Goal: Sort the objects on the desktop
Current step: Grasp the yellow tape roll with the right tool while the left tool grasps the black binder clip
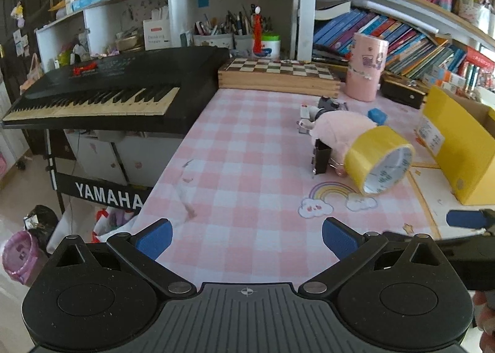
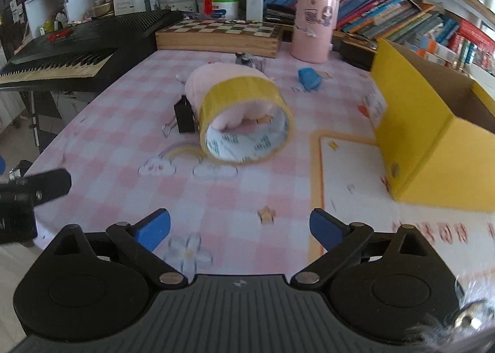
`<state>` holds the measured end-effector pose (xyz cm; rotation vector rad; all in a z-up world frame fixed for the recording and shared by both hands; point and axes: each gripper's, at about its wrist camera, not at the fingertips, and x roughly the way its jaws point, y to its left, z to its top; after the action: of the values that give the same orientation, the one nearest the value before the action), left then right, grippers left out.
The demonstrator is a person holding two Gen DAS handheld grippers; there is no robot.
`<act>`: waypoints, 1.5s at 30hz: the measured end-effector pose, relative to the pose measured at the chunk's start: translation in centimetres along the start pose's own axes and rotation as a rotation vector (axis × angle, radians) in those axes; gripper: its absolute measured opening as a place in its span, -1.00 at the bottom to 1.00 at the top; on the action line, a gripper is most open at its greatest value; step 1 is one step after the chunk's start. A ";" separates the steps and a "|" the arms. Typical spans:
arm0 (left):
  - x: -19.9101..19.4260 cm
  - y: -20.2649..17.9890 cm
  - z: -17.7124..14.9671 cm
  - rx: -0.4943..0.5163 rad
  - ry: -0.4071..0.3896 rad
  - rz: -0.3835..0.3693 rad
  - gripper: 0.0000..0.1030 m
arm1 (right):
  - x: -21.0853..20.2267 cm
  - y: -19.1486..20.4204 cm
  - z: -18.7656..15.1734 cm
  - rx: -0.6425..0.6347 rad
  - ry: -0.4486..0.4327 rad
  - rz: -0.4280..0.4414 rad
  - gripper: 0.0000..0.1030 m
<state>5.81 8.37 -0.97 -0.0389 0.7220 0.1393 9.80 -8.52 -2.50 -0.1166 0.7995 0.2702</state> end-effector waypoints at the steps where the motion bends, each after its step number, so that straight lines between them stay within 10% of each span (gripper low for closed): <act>1: 0.3 -0.1 0.2 0.000 0.002 0.007 1.00 | 0.6 -0.1 0.4 -0.002 0.000 0.005 0.92; 19: 4.8 -1.1 3.5 -0.010 0.052 0.045 1.00 | 8.2 -1.5 6.0 -0.024 -0.004 0.060 0.85; 32: 9.1 -5.8 5.3 0.096 0.046 -0.139 0.91 | 2.8 -6.2 7.1 -0.045 -0.174 -0.013 0.74; 38: 11.6 -9.6 5.4 0.208 0.040 -0.137 0.77 | 1.4 -6.7 7.3 -0.052 -0.210 -0.038 0.74; 45: 12.9 -9.2 4.4 0.188 0.076 -0.147 0.00 | 1.0 -6.4 6.6 -0.044 -0.175 -0.034 0.74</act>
<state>19.52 1.14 -6.30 0.0823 0.8026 -0.0712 16.83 -13.11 1.33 -0.1455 0.6175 0.2617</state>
